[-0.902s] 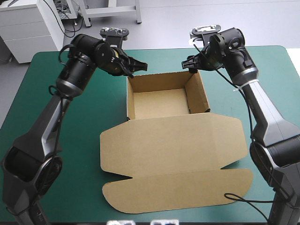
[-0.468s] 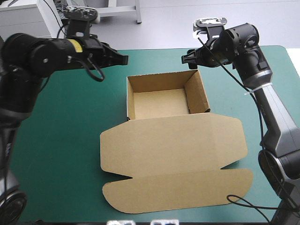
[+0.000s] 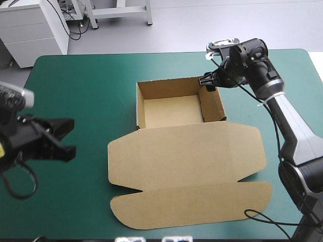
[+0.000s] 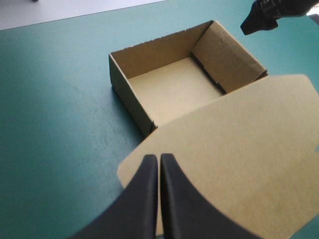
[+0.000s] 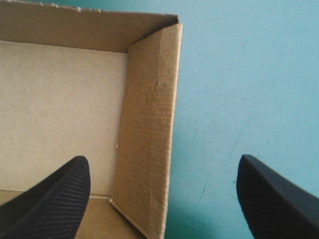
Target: Fold the box
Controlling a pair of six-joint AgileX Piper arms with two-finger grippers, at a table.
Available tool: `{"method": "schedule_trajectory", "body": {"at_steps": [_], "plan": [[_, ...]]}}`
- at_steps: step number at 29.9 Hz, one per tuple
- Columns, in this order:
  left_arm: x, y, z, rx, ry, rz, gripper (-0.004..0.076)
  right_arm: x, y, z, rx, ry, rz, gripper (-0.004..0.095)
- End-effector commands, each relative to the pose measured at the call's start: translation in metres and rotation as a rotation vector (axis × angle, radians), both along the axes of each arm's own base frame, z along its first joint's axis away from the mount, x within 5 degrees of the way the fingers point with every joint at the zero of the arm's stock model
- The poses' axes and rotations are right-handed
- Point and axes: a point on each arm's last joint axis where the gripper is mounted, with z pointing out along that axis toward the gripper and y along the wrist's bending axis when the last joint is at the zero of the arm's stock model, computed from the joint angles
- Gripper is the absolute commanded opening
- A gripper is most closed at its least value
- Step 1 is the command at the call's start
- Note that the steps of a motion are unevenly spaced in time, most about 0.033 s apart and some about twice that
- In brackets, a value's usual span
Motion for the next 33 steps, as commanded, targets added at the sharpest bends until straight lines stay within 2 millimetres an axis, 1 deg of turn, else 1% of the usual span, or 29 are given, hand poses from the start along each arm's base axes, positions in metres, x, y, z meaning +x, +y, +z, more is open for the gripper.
{"method": "schedule_trajectory", "body": {"at_steps": [1, 4, 7, 9, 11, 12, 15, 17, 20, 22, 24, 25, 26, 28, 33], "plan": [[-0.026, 0.016, -0.021, -0.031, -0.017, 0.031, -0.0001, -0.002, -0.003, 0.007, 0.015, -0.088, 0.007, 0.0743], [-0.04, 0.025, -0.048, -0.032, -0.017, 0.057, -0.0001, 0.007, 0.0, -0.012, -0.004, -0.042, 0.007, 0.0743], [-0.045, 0.029, -0.079, -0.027, -0.016, 0.063, -0.0001, 0.016, 0.003, -0.032, -0.026, 0.018, 0.006, 0.0742], [-0.046, 0.031, -0.1, -0.011, -0.017, 0.071, -0.0001, 0.023, 0.006, -0.047, -0.042, 0.064, 0.005, 0.0742], [-0.046, 0.033, -0.117, 0.015, -0.026, 0.085, -0.0001, 0.026, 0.007, -0.059, -0.055, 0.109, 0.003, 0.0742], [-0.044, 0.034, -0.129, 0.038, -0.027, 0.094, -0.0001, 0.028, 0.008, -0.066, -0.064, 0.138, 0.009, 0.0739], [-0.045, 0.034, -0.152, 0.032, -0.036, 0.089, -0.0001, 0.029, 0.01, -0.078, -0.068, 0.196, 0.016, 0.0708], [-0.045, 0.034, -0.165, 0.027, -0.046, 0.086, -0.0001, 0.03, 0.011, -0.081, -0.07, 0.211, 0.02, 0.0679], [-0.045, 0.036, -0.182, 0.047, -0.071, 0.094, -0.0001, 0.03, 0.013, -0.083, -0.075, 0.217, 0.066, 0.0576], [-0.046, 0.037, -0.185, 0.038, -0.083, 0.101, -0.0001, 0.03, 0.013, -0.083, -0.081, 0.218, 0.1, 0.0364], [-0.047, 0.037, -0.185, 0.026, -0.1, 0.101, -0.0001, 0.03, 0.012, -0.083, -0.087, 0.216, 0.097, 0.0087], [-0.046, 0.037, -0.184, 0.024, -0.11, 0.101, -0.0001, 0.03, 0.012, -0.083, -0.097, 0.213, 0.108, -0.0026], [-0.046, 0.038, -0.184, 0.025, -0.118, 0.102, -0.0001, 0.03, 0.012, -0.083, -0.101, 0.213, 0.117, -0.0008], [-0.045, 0.039, -0.184, 0.039, -0.127, 0.108, -0.0001, 0.03, 0.013, -0.083, -0.093, 0.216, 0.143, -0.0019], [-0.044, 0.047, -0.187, 0.153, -0.124, 0.146, -0.0001, 0.03, 0.011, -0.081, -0.008, 0.232, 0.188, -0.0019]]}}
